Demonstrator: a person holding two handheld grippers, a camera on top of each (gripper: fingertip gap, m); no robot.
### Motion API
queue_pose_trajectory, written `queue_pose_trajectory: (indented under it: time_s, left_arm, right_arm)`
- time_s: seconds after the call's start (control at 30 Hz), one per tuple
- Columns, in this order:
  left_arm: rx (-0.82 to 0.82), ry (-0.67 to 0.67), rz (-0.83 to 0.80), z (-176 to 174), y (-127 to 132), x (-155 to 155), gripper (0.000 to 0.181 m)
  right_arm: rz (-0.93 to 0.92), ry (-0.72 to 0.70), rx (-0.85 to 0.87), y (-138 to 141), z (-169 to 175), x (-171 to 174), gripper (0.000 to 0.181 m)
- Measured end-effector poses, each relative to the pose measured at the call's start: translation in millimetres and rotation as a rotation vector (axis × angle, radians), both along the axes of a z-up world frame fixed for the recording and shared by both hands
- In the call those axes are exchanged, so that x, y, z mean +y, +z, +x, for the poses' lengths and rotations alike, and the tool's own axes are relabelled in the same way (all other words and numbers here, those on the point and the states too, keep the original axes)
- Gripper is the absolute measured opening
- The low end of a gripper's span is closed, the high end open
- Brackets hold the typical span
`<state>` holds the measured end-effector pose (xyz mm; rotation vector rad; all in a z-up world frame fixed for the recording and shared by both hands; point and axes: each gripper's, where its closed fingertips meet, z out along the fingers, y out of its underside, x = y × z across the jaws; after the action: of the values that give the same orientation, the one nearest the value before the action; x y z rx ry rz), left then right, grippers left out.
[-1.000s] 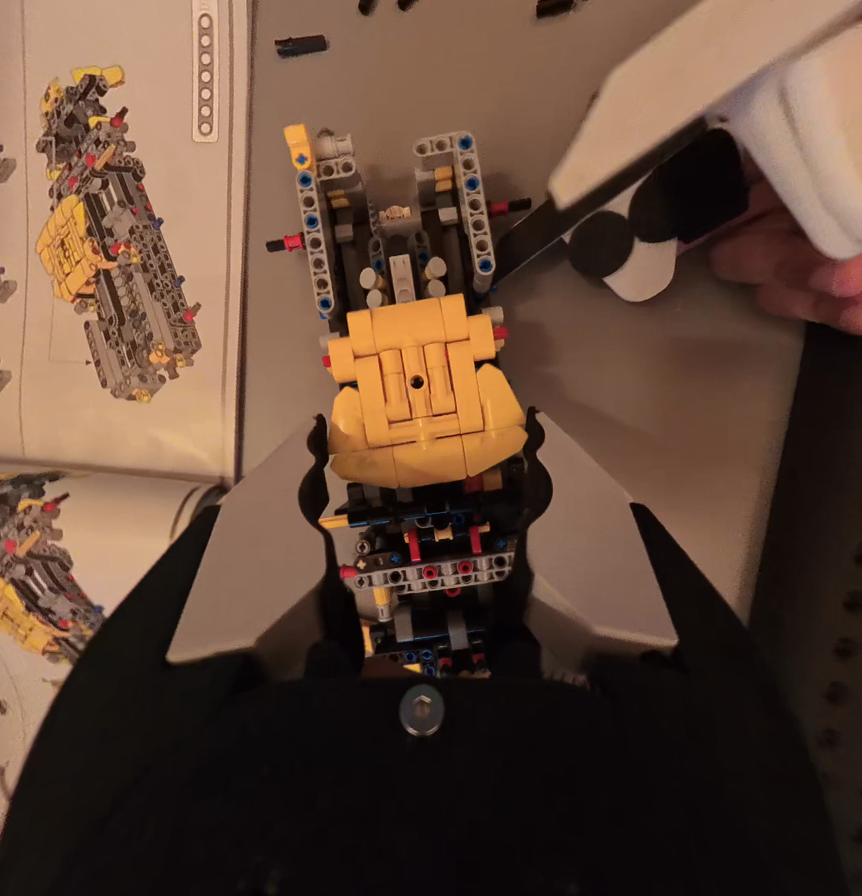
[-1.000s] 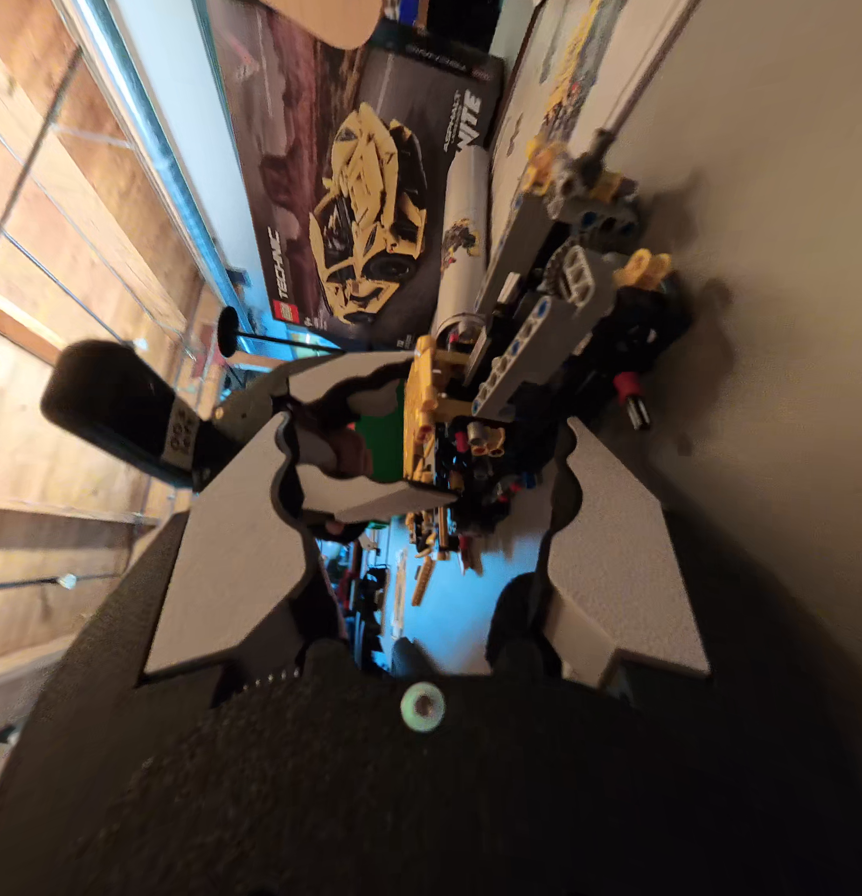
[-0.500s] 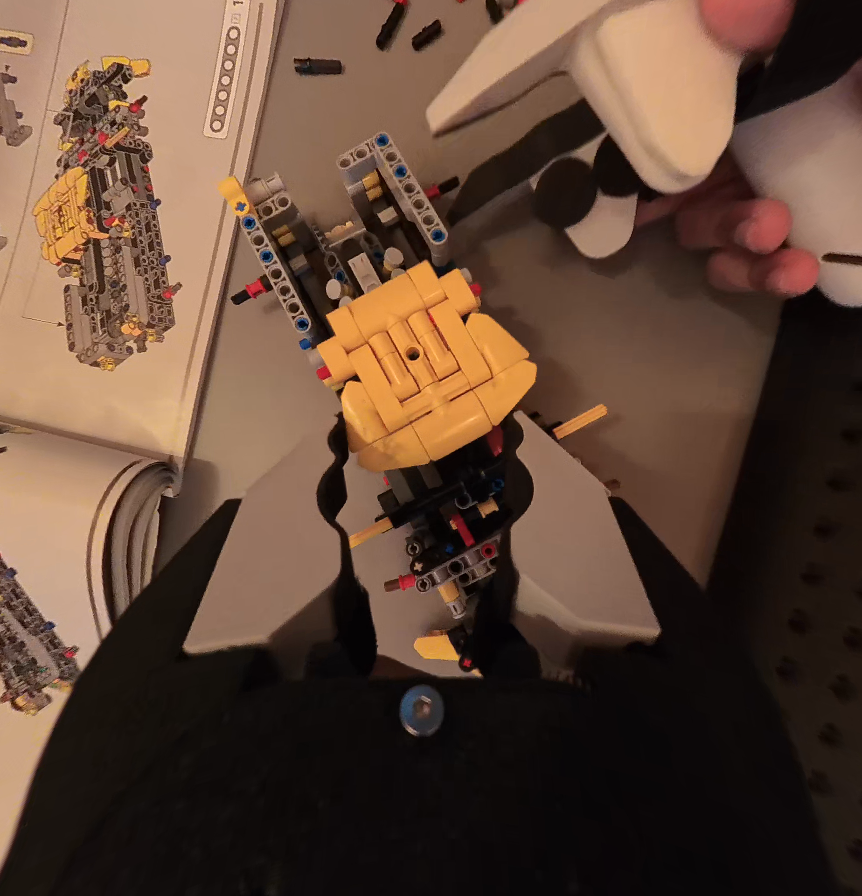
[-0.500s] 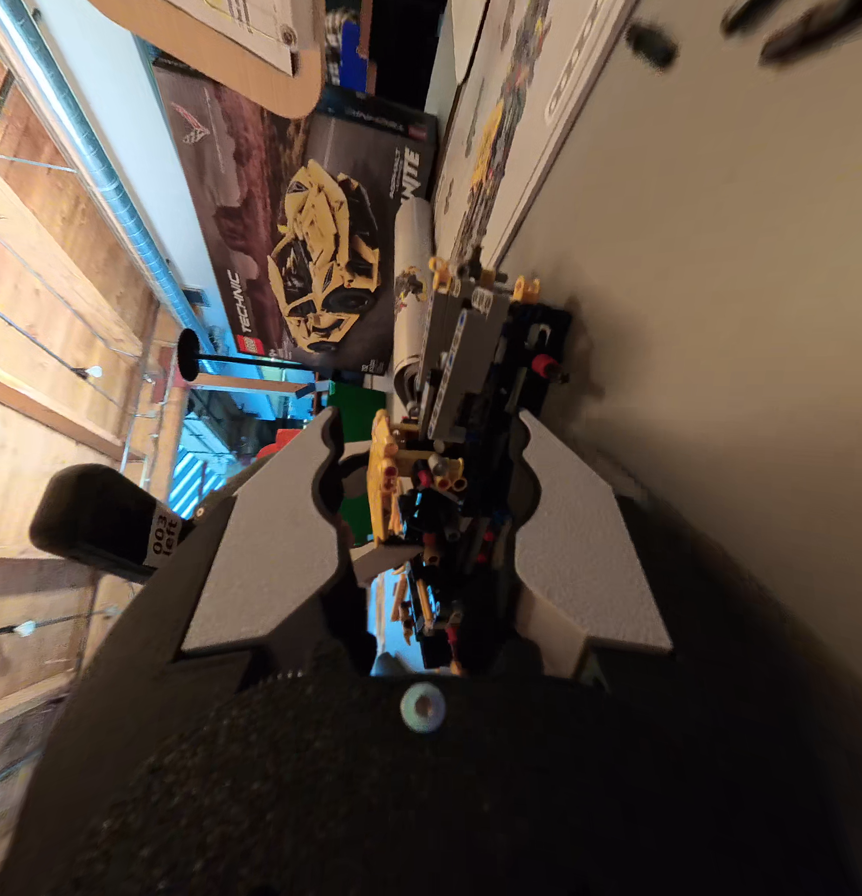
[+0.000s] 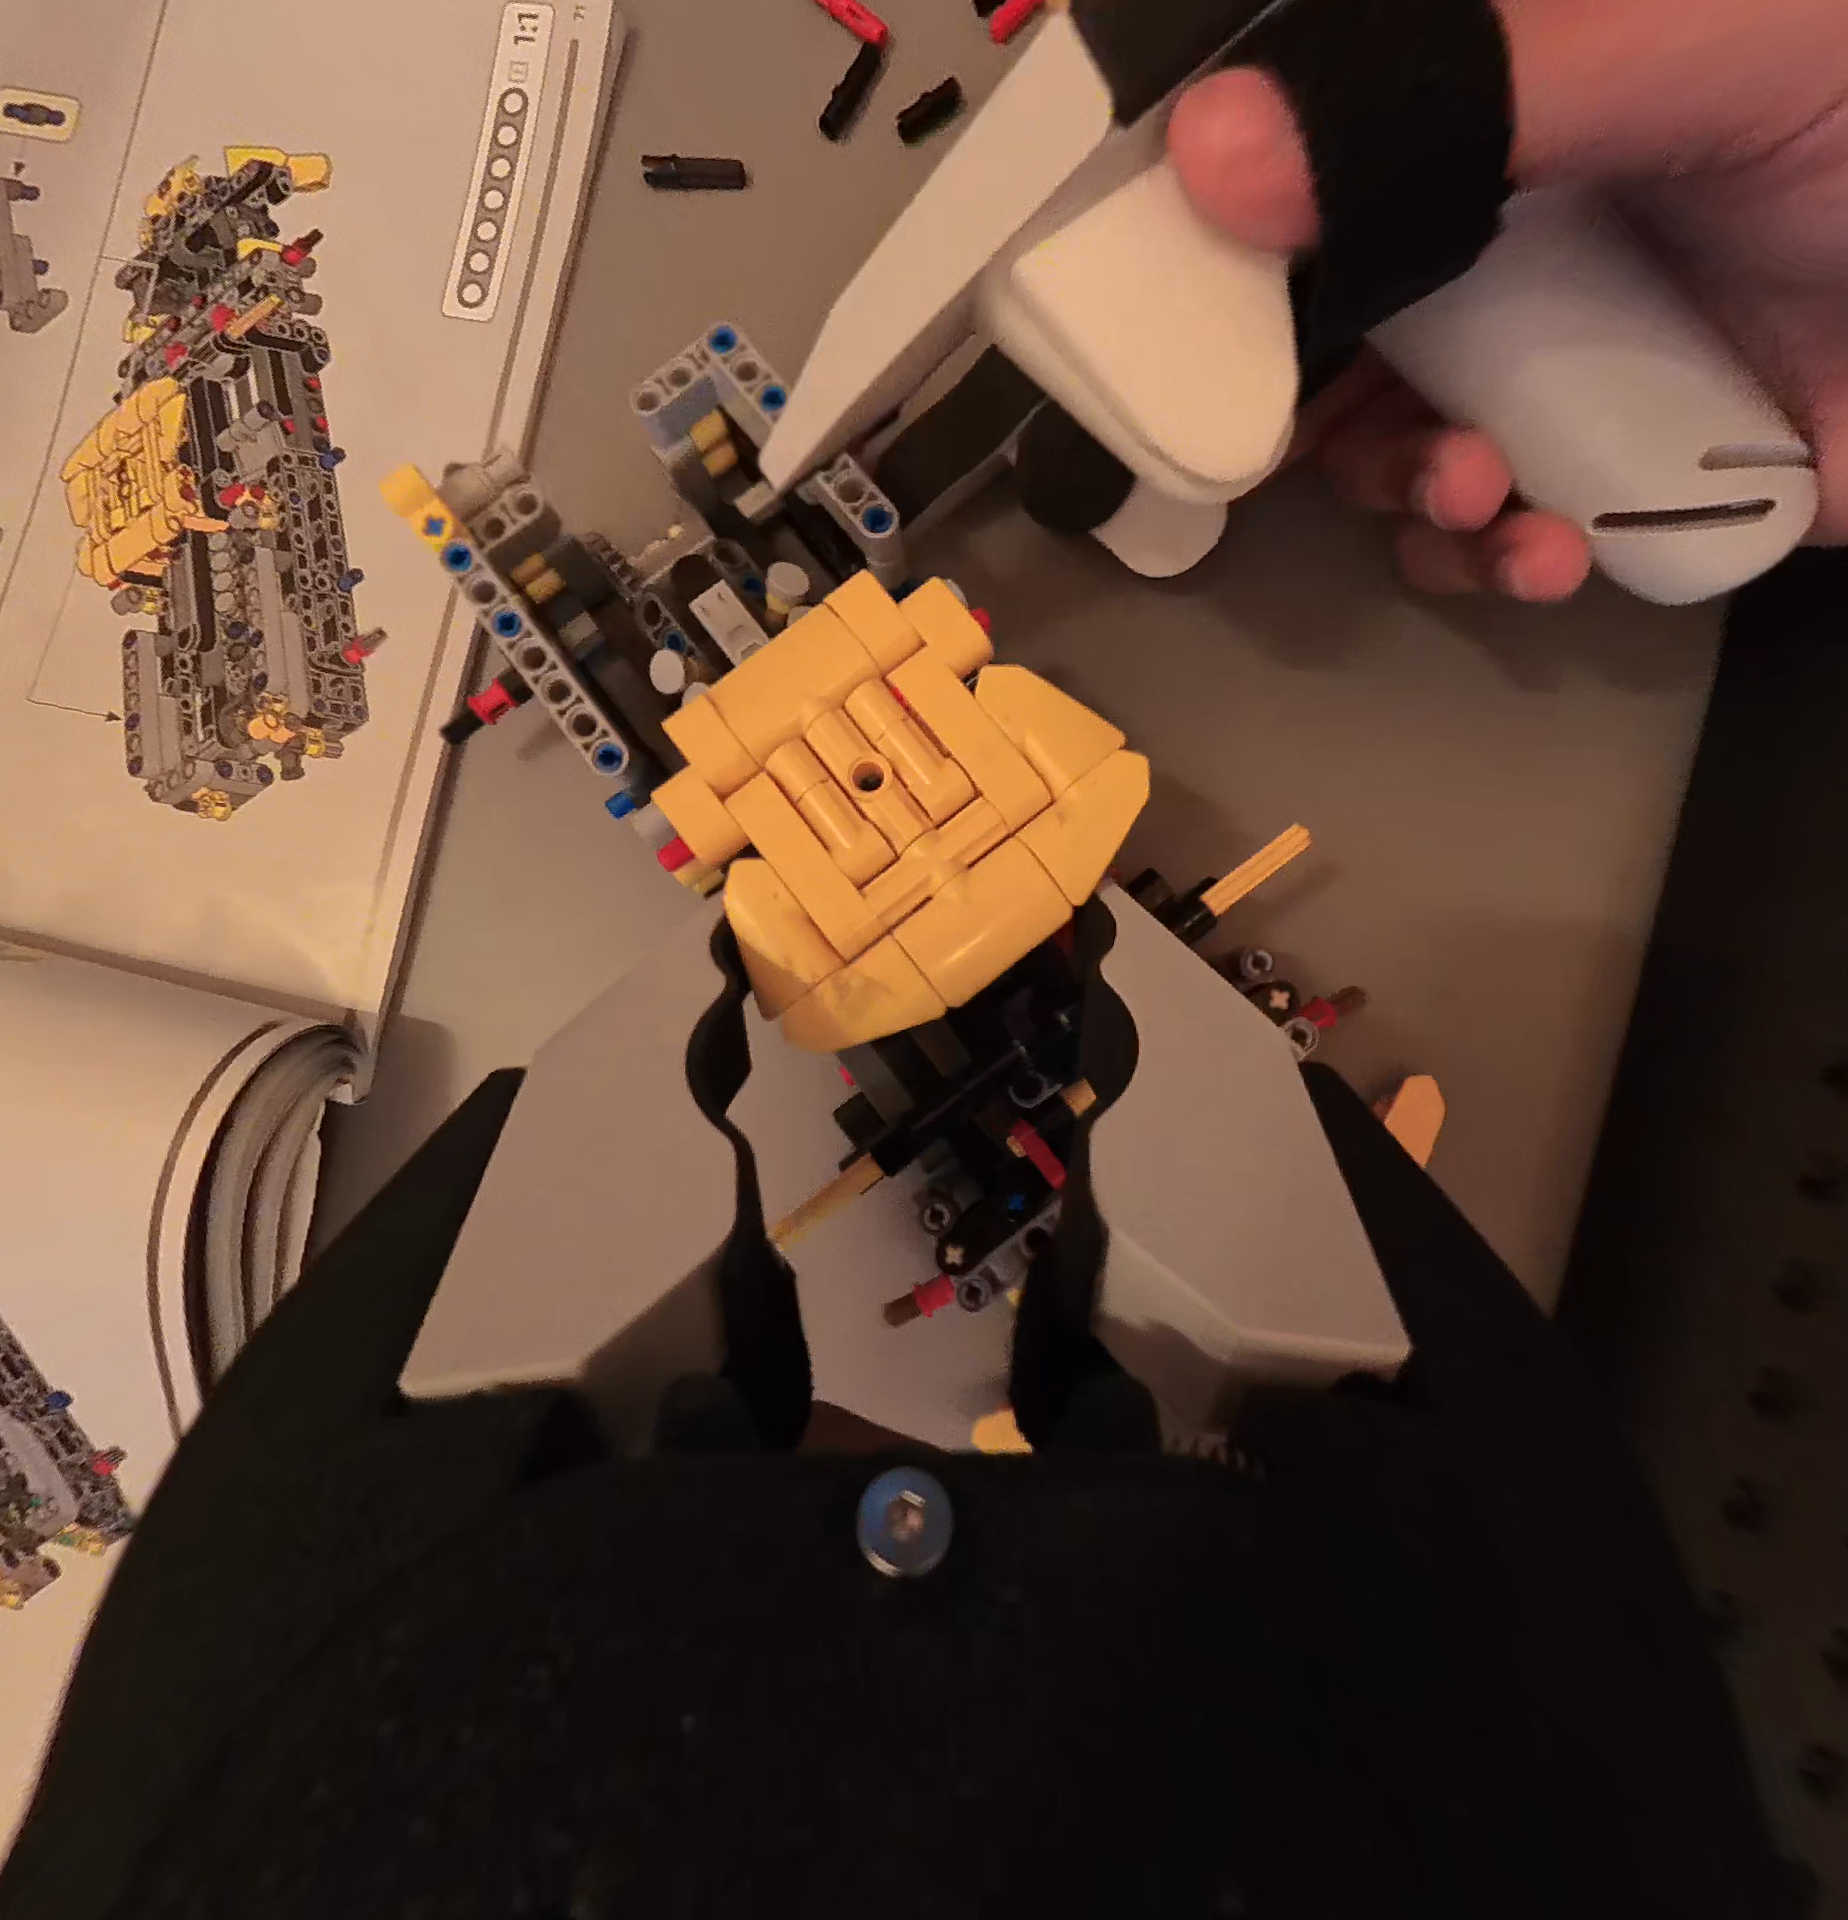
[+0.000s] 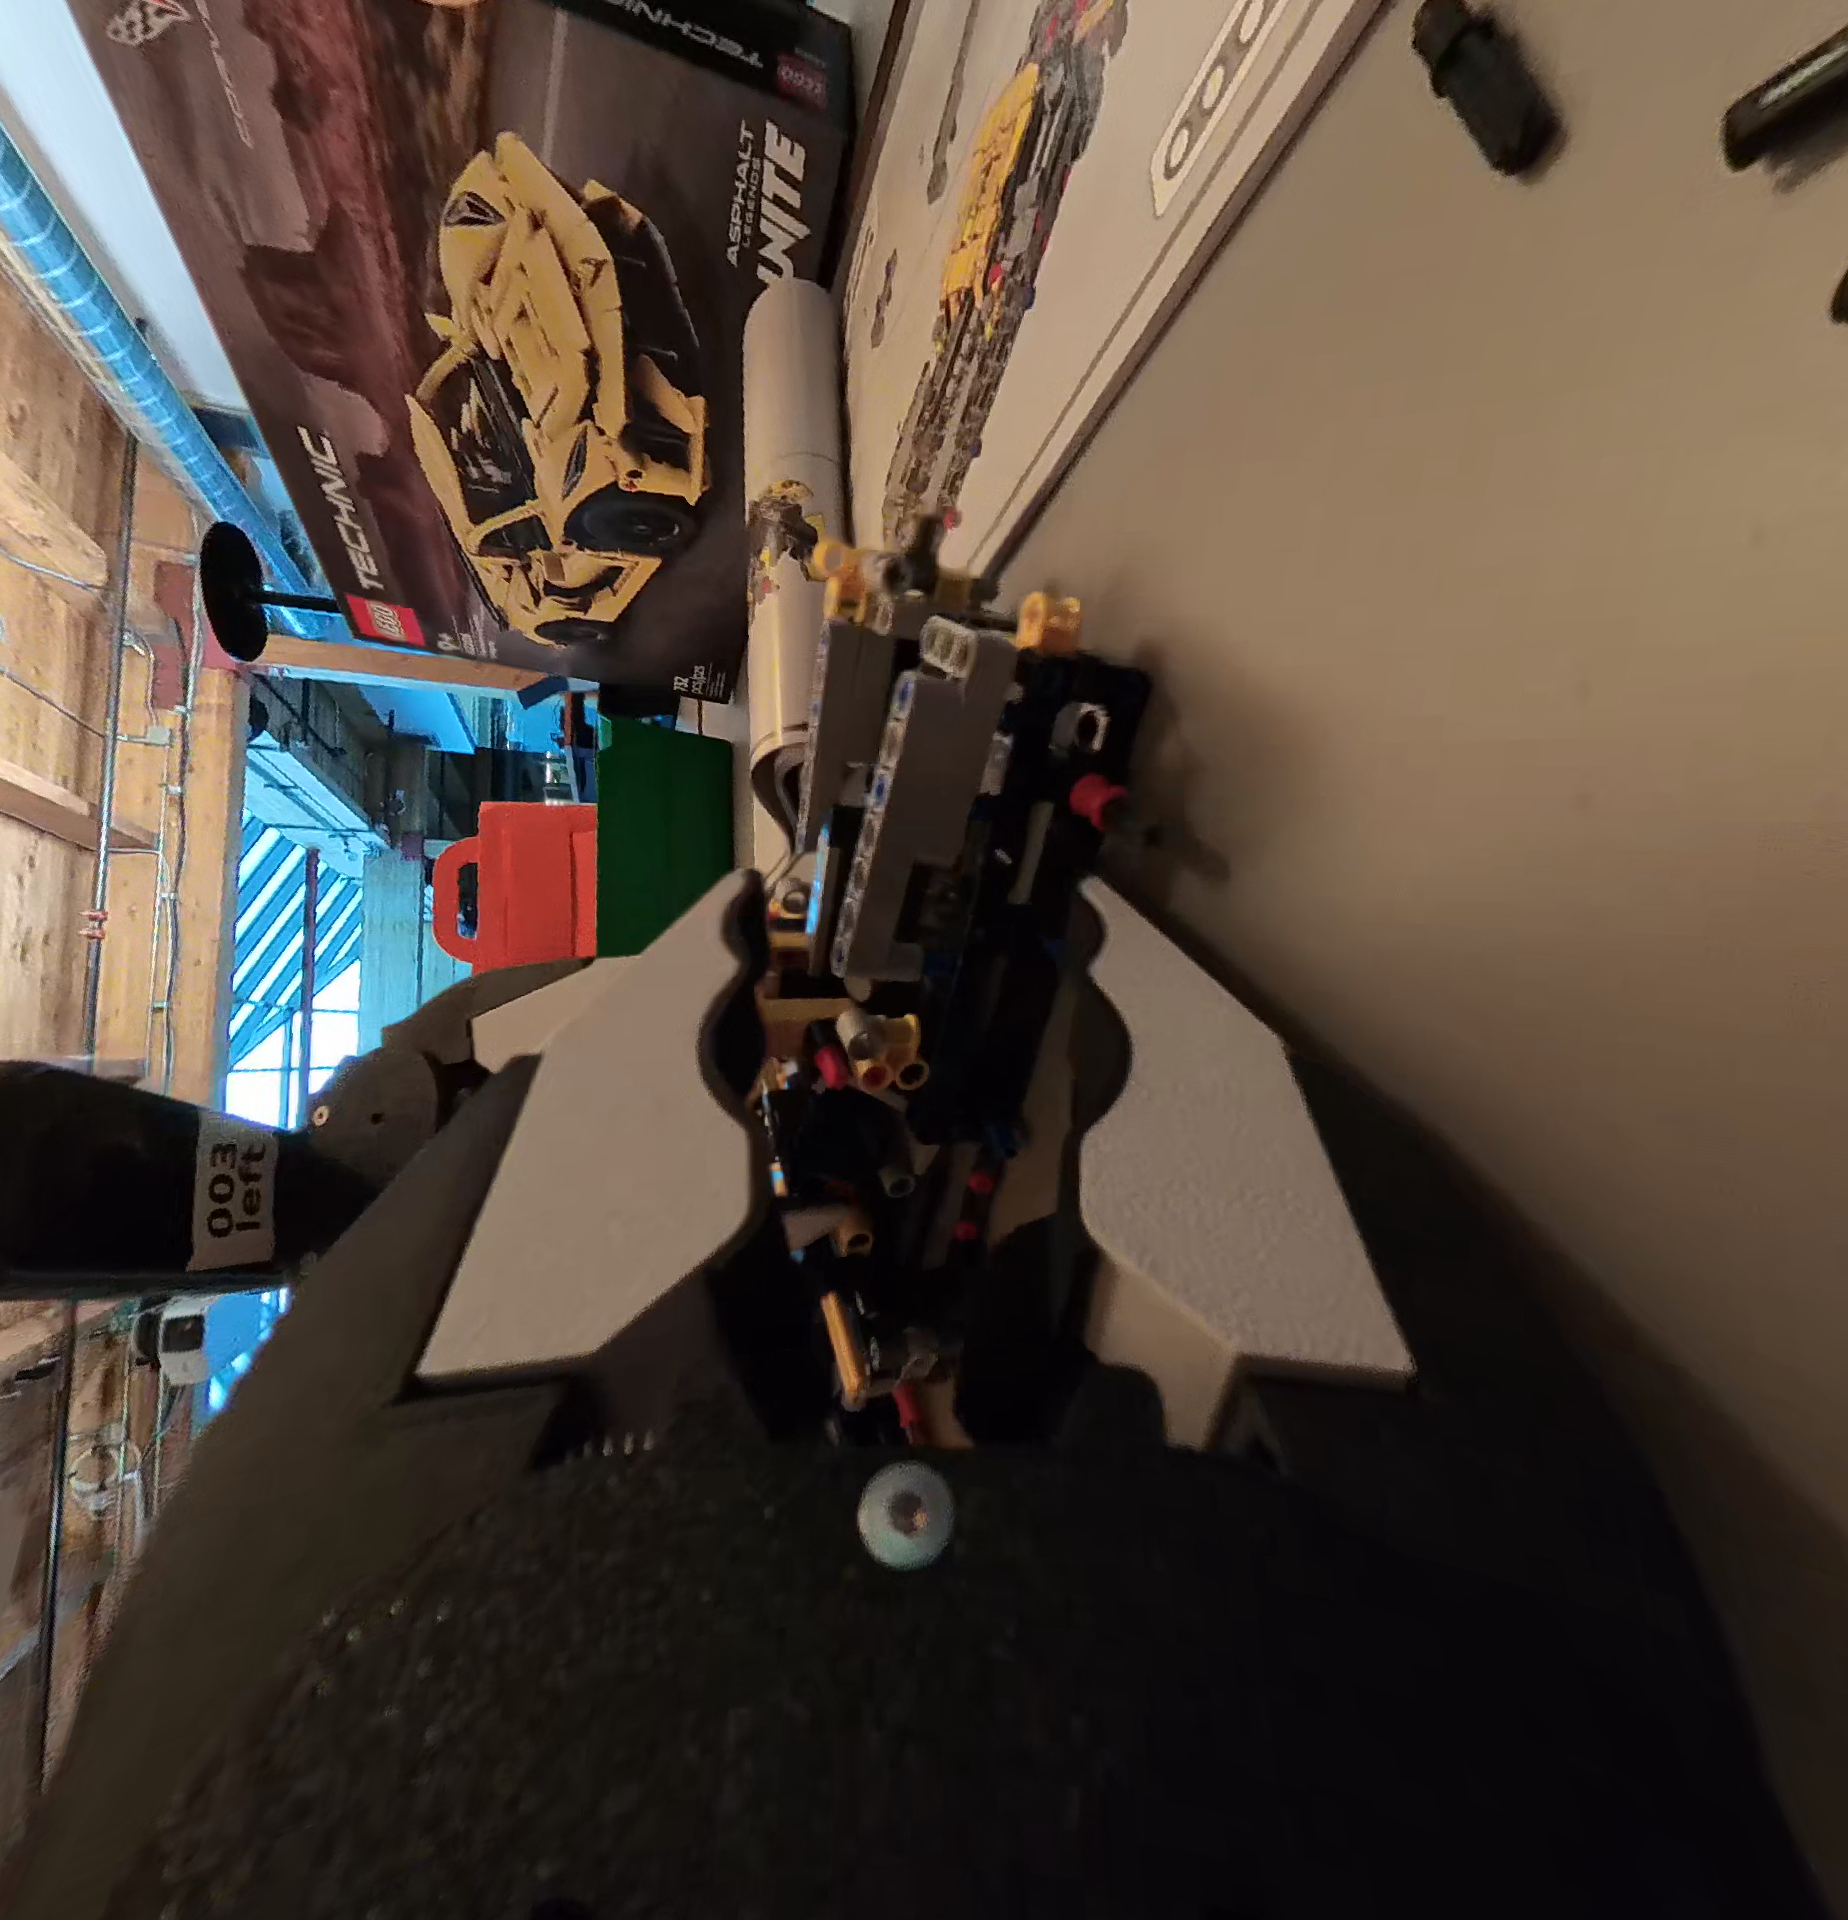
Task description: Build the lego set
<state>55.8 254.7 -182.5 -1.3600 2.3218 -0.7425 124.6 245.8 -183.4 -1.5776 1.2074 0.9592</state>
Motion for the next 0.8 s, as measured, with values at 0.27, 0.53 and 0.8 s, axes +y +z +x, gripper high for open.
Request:
queue_pose_trajectory:
  time_s: [0.27,0.53,0.8]
  left_arm:
    - [-0.070,0.005,-0.044,1.5,7.4,2.2,0.062]
    - [-0.236,-0.048,-0.202,-19.0,47.6,7.8,0.061]
    - [-0.389,0.045,-0.764,-39.2,91.3,53.2,0.062]
  right_arm:
    - [0.057,0.051,-0.013,6.6,3.7,3.5,0.030]
    - [0.246,0.163,-0.204,55.3,-8.2,10.7,0.029]
    - [0.549,0.353,-0.402,104.2,-38.5,2.7,0.029]
